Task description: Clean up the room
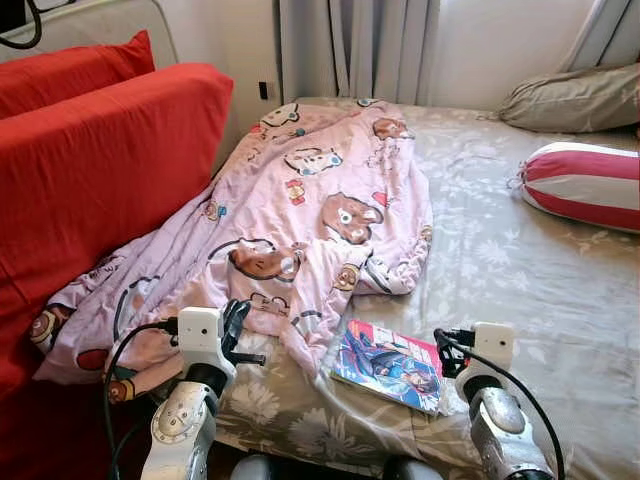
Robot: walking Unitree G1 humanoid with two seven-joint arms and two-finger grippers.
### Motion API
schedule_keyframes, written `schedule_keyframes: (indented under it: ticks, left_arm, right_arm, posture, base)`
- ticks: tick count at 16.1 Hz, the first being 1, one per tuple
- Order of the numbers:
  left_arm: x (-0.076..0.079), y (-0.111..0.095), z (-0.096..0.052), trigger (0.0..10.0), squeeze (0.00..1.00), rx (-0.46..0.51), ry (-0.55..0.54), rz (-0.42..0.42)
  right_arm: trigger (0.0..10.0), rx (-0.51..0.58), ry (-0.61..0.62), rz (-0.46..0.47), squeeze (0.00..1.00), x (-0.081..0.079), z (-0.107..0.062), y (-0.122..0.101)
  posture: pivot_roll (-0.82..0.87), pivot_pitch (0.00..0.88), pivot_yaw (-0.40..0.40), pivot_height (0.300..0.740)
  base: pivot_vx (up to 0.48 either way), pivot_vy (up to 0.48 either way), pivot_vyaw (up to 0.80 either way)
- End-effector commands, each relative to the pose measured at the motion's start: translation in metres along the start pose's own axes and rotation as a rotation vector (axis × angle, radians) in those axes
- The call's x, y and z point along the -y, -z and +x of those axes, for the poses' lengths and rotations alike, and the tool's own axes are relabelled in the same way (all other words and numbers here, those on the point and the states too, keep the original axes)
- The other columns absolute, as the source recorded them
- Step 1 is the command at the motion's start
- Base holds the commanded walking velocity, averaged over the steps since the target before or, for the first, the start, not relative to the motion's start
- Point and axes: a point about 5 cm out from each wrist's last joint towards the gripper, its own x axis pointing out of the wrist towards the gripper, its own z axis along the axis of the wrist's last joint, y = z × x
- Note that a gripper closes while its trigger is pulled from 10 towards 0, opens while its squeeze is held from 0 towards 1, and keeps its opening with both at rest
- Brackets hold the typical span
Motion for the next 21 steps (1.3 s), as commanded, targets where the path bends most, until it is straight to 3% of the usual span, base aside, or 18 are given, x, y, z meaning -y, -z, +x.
schedule_keyframes:
  ticks: [1, 11, 21]
  left_arm:
    - [0.0019, 0.0017, 0.0006, 10.0, 0.0, -0.013, 0.009, -0.012]
    - [0.0016, 0.0018, 0.0, 10.0, 0.0, -0.017, 0.013, -0.007]
    - [0.0023, 0.0029, 0.0011, 10.0, 0.0, -0.025, 0.019, -0.005]
  right_arm:
    - [10.0, -0.002, -0.012, -0.019, 0.0, -0.0021, 0.0022, -0.0018]
    - [10.0, -0.011, 0.013, 0.012, 0.0, 0.0028, 0.0012, 0.0017]
    - [10.0, -0.076, -0.039, 0.032, 0.0, -0.0061, 0.0043, 0.0072]
  posture:
    - [0.03, 0.0, 0.004, 0.604]
    - [0.03, 0.0, 0.006, 0.595]
    - [0.03, 0.0, 0.01, 0.595]
  base:
    - [0.0, 0.0, 0.0]
    - [0.0, 0.0, 0.0]
    - [0.0, 0.0, 0.0]
